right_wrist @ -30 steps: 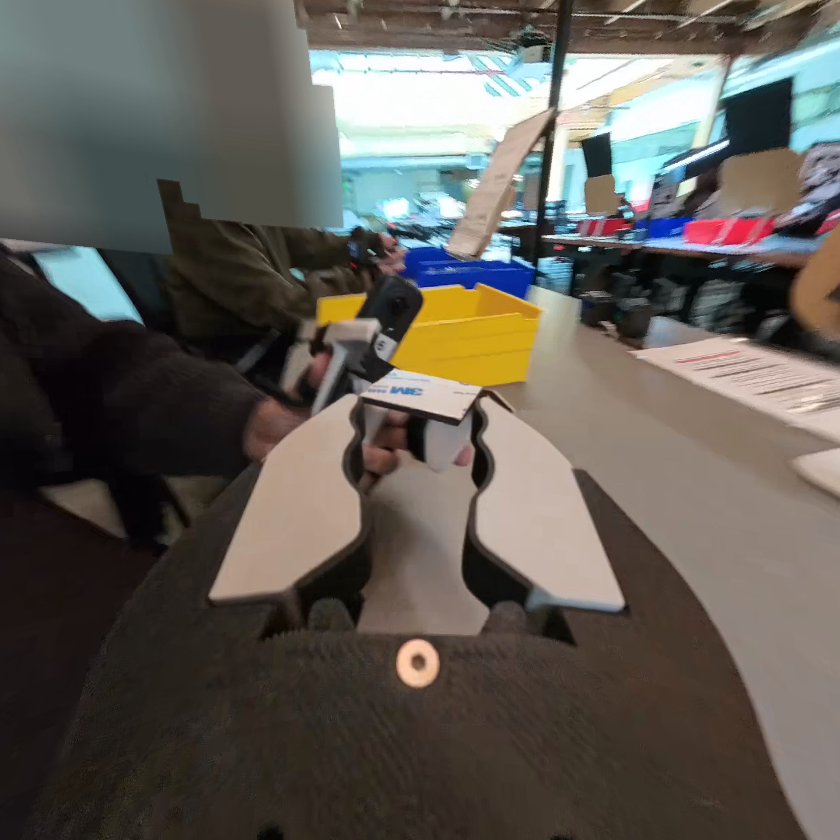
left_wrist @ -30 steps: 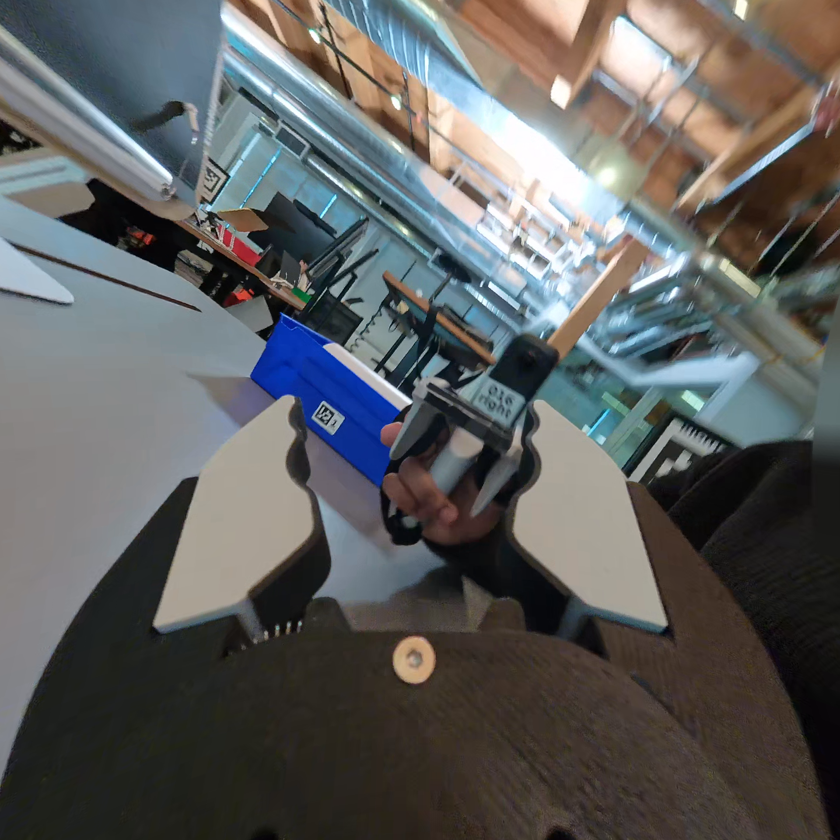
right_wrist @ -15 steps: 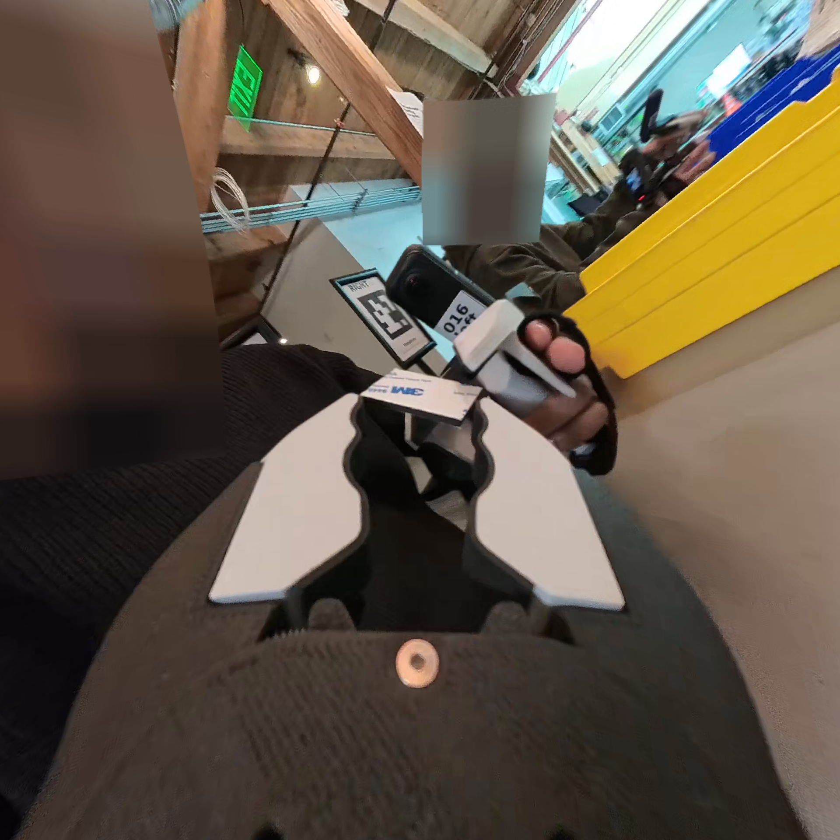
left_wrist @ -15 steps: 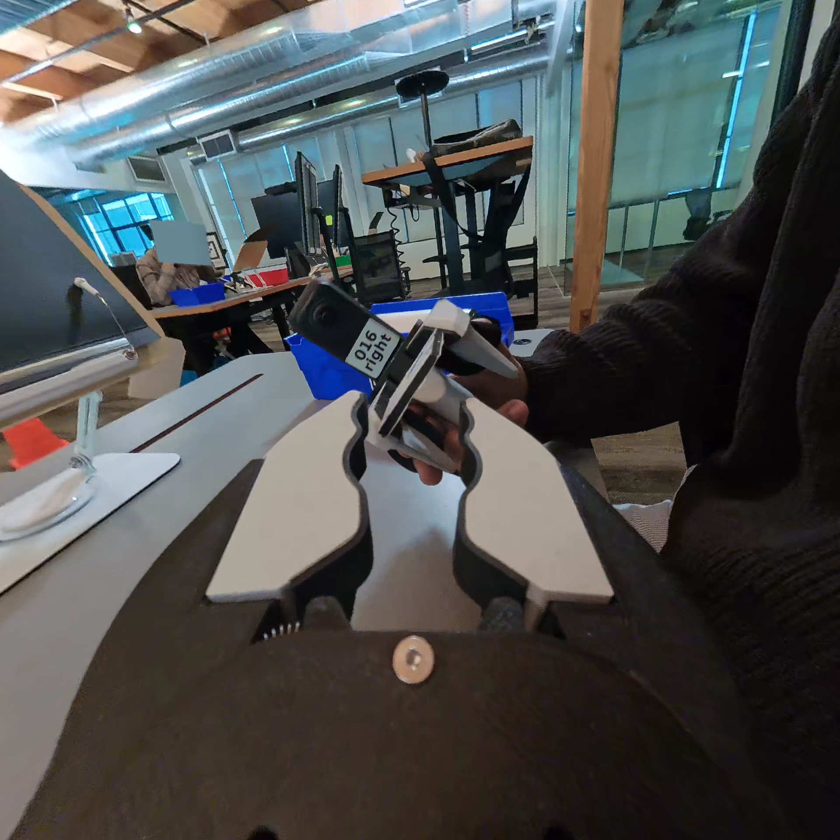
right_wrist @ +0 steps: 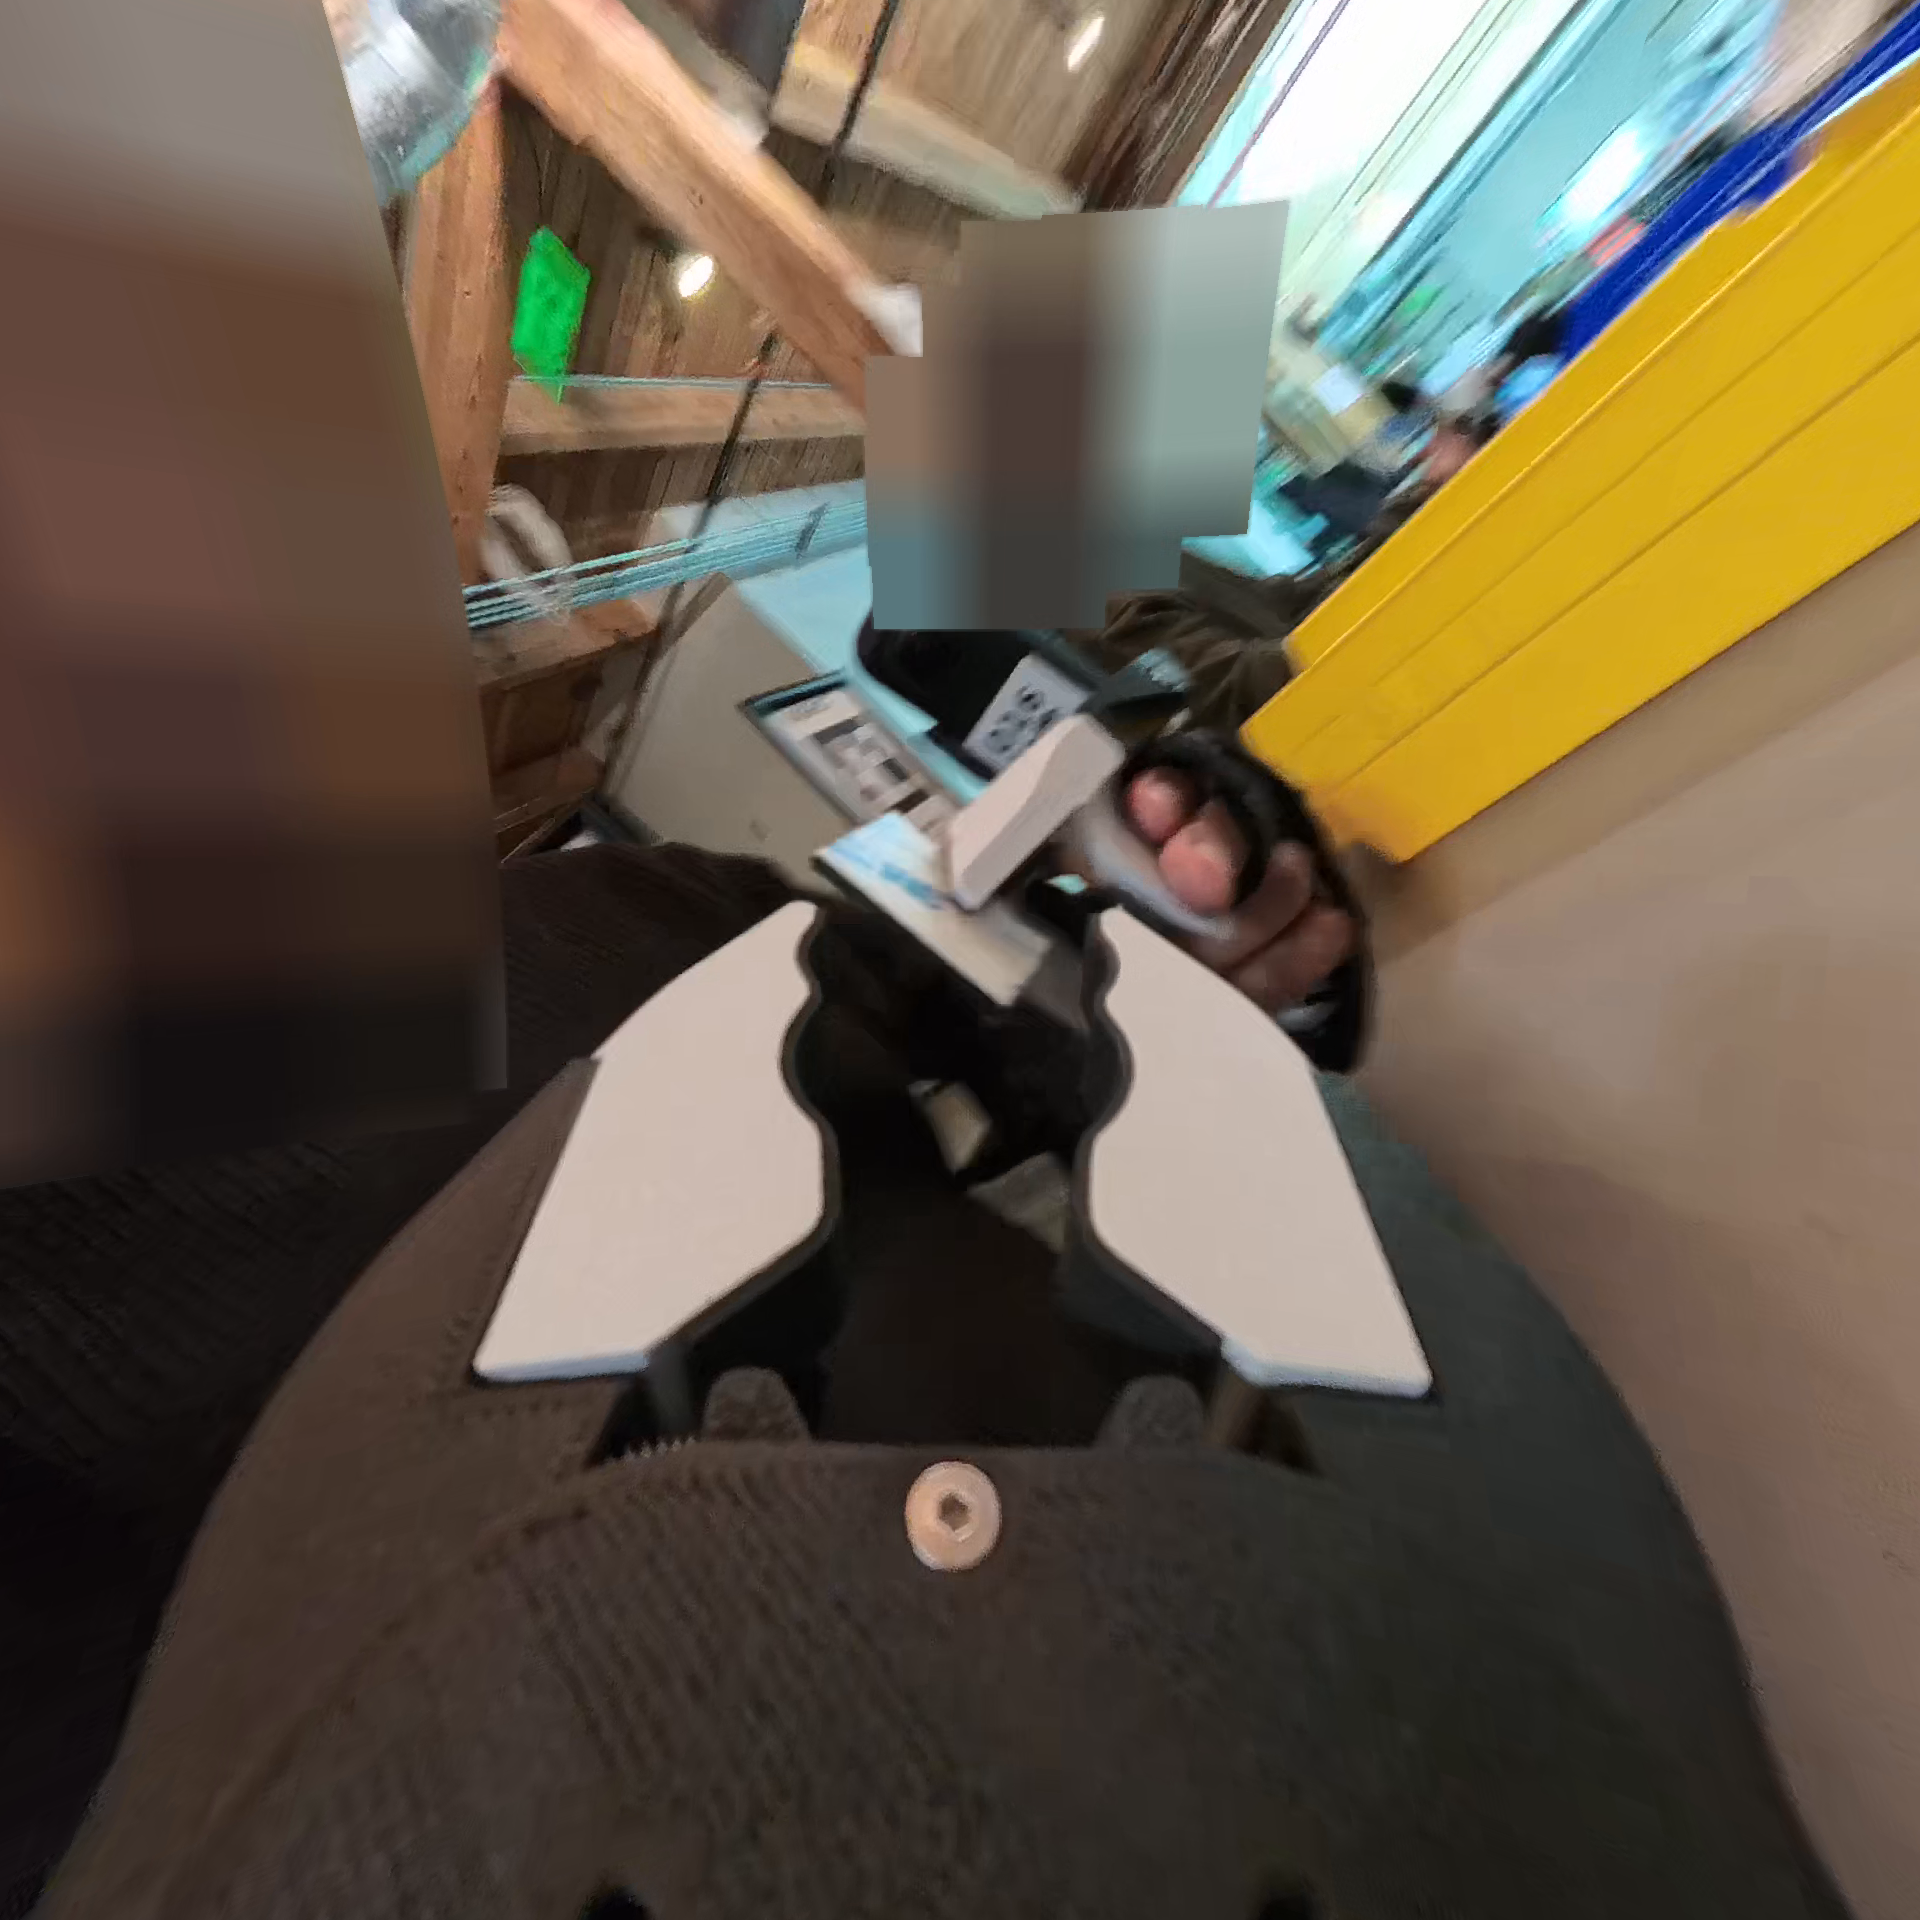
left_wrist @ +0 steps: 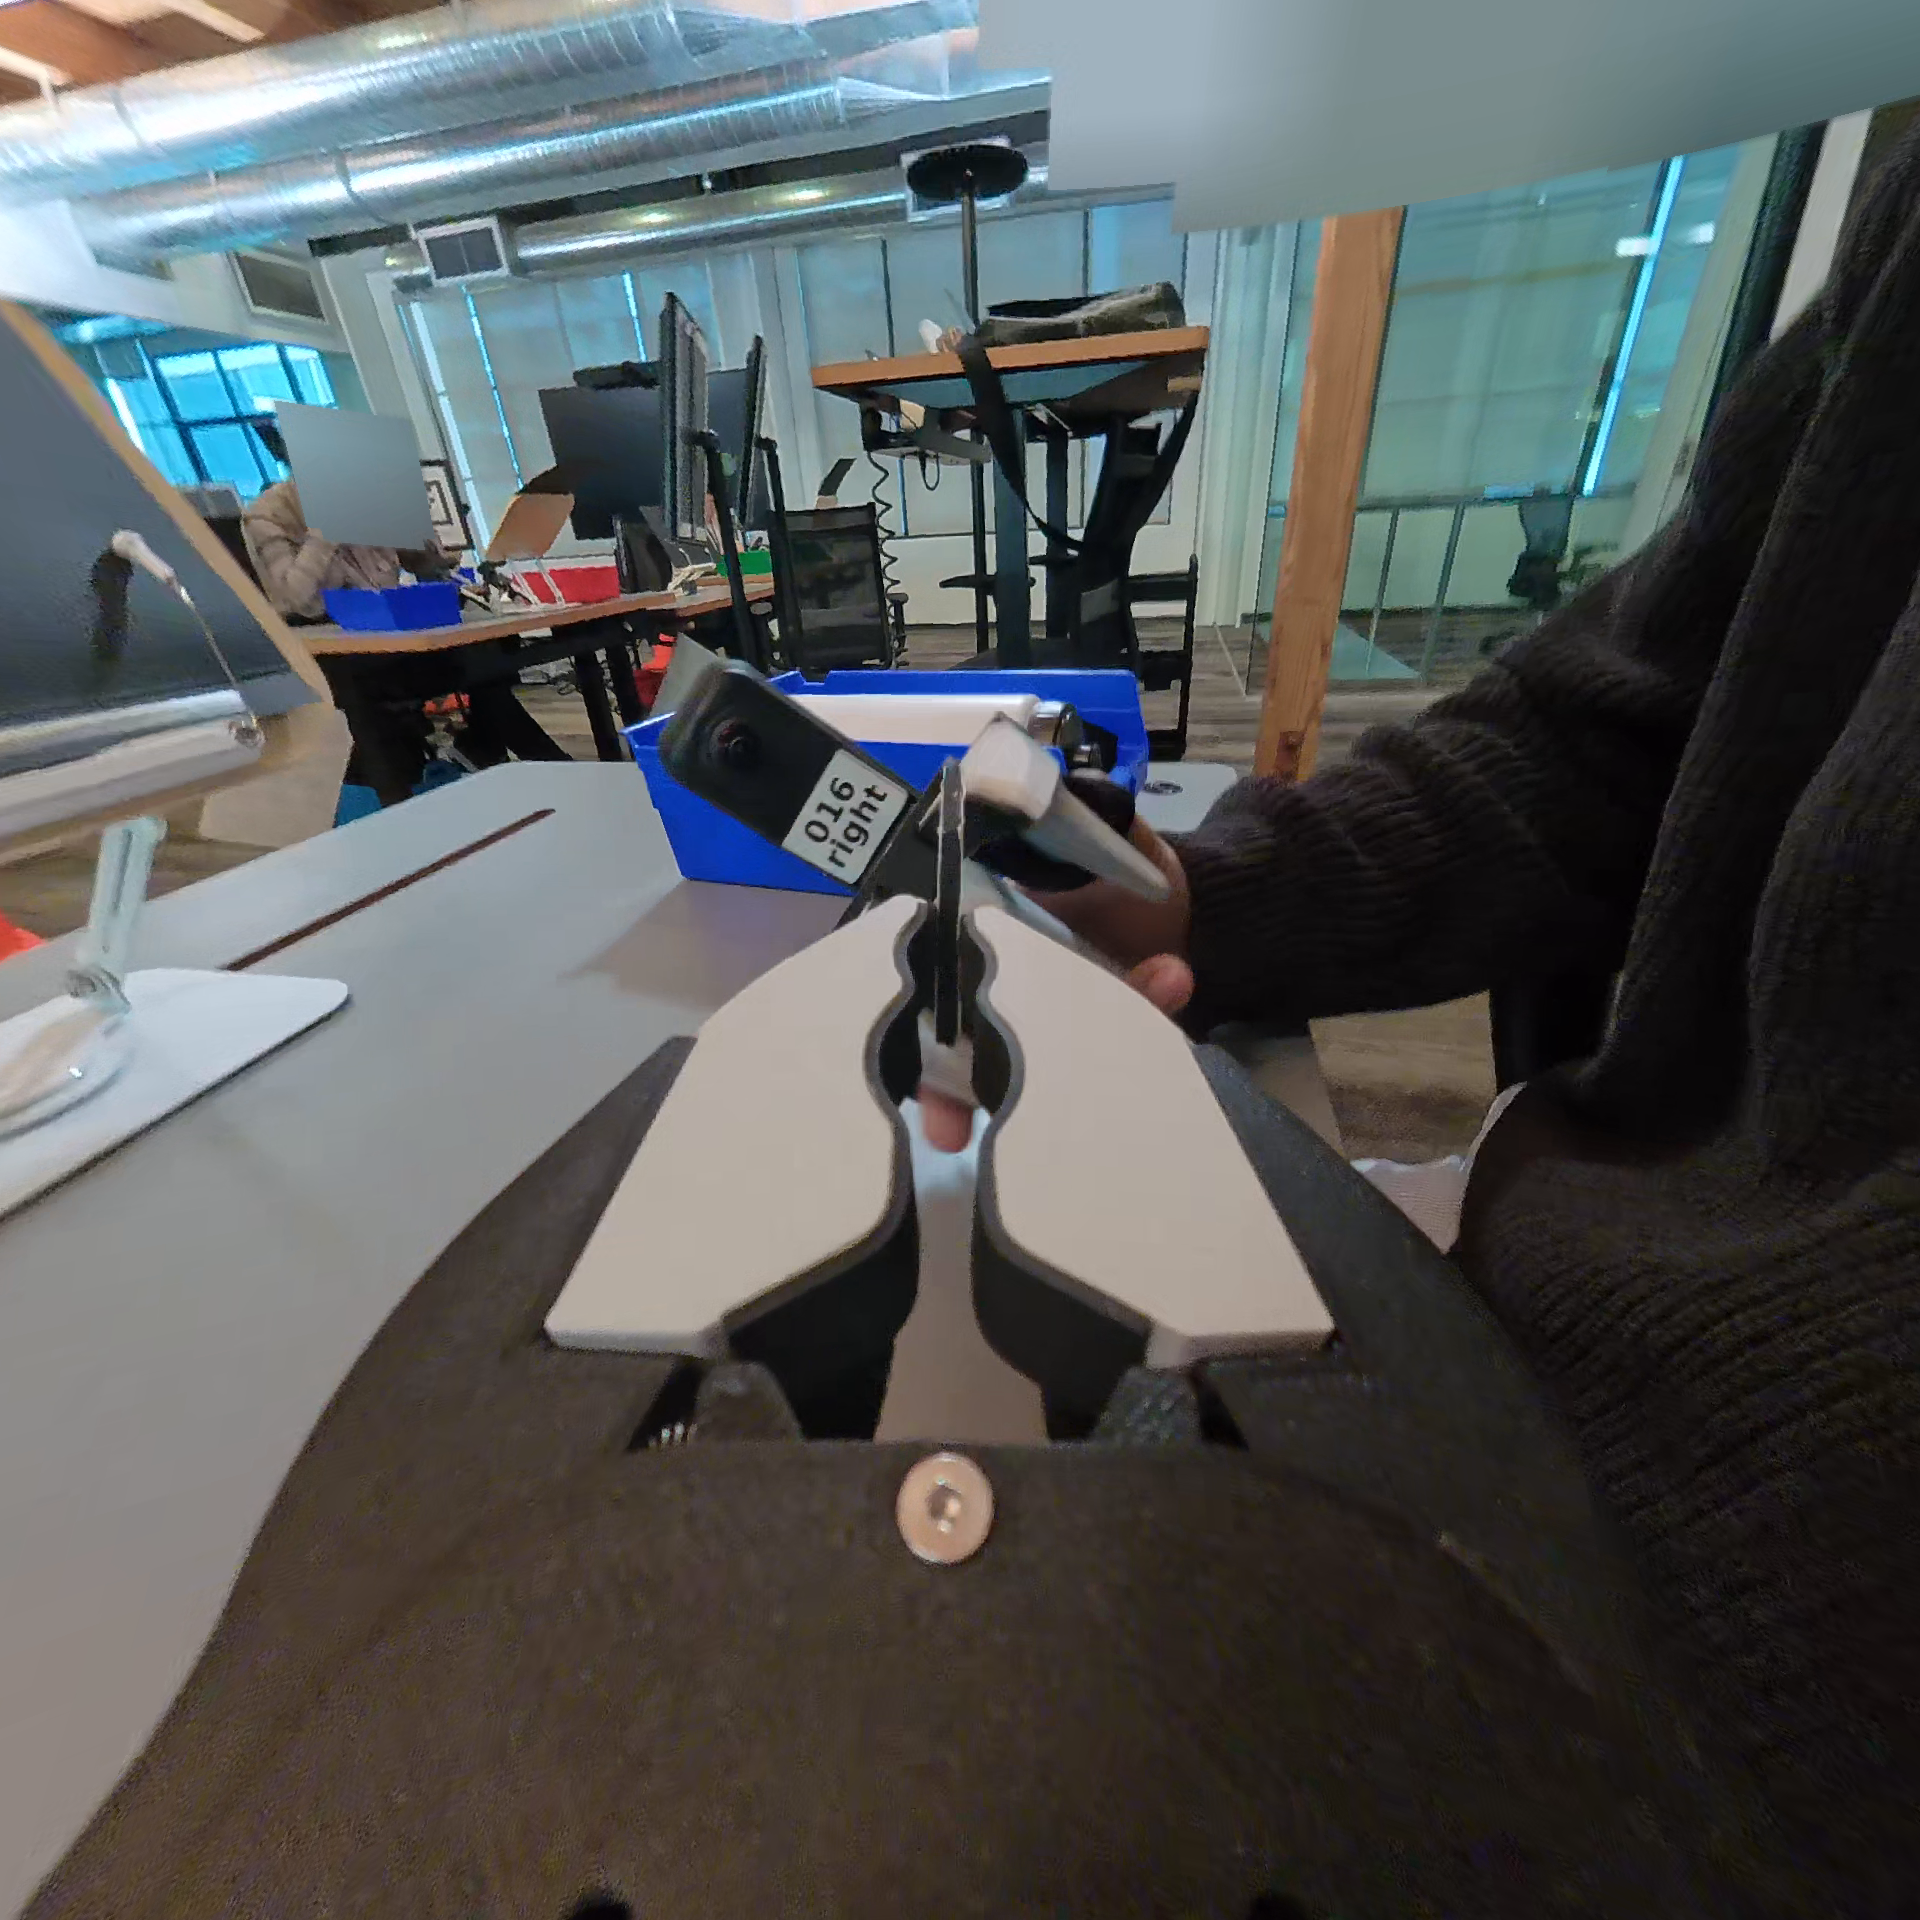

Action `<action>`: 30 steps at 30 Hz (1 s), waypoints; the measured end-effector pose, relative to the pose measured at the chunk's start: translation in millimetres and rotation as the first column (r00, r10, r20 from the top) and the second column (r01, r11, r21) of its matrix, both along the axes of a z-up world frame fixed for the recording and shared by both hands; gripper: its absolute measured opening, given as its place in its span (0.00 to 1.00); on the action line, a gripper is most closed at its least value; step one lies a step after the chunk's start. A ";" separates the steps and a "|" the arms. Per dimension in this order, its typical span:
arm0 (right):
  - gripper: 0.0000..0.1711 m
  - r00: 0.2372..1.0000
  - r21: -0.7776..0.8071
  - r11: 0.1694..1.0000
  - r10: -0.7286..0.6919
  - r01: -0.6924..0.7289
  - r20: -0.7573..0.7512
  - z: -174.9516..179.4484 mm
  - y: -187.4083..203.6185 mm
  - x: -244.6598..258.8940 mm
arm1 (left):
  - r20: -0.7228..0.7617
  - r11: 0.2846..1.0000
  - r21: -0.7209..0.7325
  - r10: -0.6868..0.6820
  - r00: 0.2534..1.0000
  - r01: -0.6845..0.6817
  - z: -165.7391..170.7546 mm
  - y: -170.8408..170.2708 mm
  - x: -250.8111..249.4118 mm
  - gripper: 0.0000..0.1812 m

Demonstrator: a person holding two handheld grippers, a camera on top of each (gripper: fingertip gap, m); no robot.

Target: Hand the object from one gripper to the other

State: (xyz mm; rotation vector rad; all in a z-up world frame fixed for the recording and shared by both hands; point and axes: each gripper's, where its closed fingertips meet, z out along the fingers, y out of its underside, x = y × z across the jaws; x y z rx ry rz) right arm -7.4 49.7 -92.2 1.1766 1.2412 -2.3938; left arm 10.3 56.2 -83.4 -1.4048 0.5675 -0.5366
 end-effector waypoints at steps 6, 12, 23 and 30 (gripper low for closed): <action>0.42 0.925 0.177 0.909 -0.358 0.377 -0.129 -0.6 37.7 -17.1 | 0.319 0.980 -0.199 0.037 0.947 0.028 -4.9 12.2 -29.4 0.02; 0.42 0.820 0.496 0.661 -0.370 0.563 -0.436 -7.1 27.5 -18.2 | 0.684 0.885 -0.374 0.062 0.727 0.277 -18.6 18.4 -45.9 0.01; 0.37 0.782 0.622 0.498 -0.226 0.605 -0.580 -17.9 14.0 -14.2 | 0.792 0.727 -0.404 -0.025 0.610 0.555 -22.7 9.9 -19.8 0.02; 0.33 0.771 0.651 0.440 -0.181 0.618 -0.610 -20.5 14.5 -11.5 | 0.850 0.654 -0.385 -0.023 0.527 0.650 -25.4 7.7 -13.3 0.02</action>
